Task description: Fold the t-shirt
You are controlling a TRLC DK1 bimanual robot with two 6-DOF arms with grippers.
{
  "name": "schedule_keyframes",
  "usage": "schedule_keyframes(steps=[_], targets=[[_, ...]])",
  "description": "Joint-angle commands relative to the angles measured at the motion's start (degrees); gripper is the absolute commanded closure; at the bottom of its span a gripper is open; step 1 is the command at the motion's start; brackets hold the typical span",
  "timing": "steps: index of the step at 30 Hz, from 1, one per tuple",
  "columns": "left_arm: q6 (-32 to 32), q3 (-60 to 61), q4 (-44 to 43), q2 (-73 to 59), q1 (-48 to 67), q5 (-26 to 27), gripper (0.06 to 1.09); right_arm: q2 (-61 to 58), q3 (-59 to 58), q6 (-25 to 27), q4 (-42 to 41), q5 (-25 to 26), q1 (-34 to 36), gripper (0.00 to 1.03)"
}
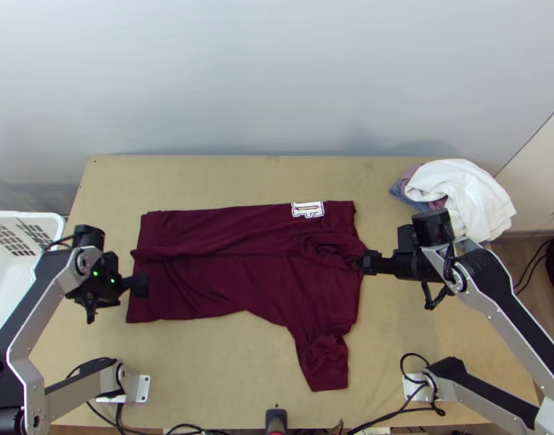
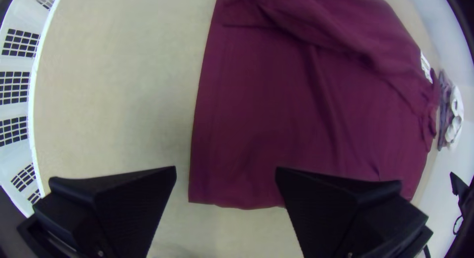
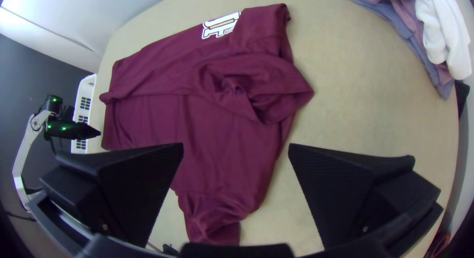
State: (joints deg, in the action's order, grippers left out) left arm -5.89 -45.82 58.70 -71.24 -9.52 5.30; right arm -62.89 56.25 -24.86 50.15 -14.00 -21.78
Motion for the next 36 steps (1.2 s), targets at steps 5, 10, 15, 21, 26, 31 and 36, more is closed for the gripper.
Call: schedule_keyframes(steps=[5, 10, 15, 21, 26, 31, 36], targets=[[-0.7, 5.6, -3.7, -0.9, 3.0, -2.4, 0.17, 1.4, -1.8, -0.3, 2.1, -0.2, -2.1, 0.04], [-1.8, 6.3, -4.7, -4.7, 4.1, -3.4, 0.17, 1.1, -0.8, -0.4, 2.2, -0.2, -2.7, 0.04], [-4.0, 8.4, -8.5, -3.7, 5.7, -4.9, 0.39, 0.9, -1.1, -1.0, 2.2, -0.7, -3.4, 0.04], [-4.4, 9.0, -13.3, 1.2, 6.7, -6.0, 1.02, 0.1, -1.4, -1.4, 3.8, -3.0, -5.2, 0.05], [-6.6, 5.6, -11.8, 3.0, 7.3, -5.6, 1.04, -1.2, -3.0, -2.2, 8.7, -7.3, -9.7, 0.05], [-8.9, -1.8, -8.2, 3.7, 8.0, -4.9, 1.04, -3.0, -3.7, -0.5, 17.0, -9.7, -15.2, 0.05], [-10.2, -7.3, -6.4, 3.5, 10.0, -5.0, 1.04, -3.5, -6.0, 1.1, 19.2, -12.6, -20.7, 0.07]])
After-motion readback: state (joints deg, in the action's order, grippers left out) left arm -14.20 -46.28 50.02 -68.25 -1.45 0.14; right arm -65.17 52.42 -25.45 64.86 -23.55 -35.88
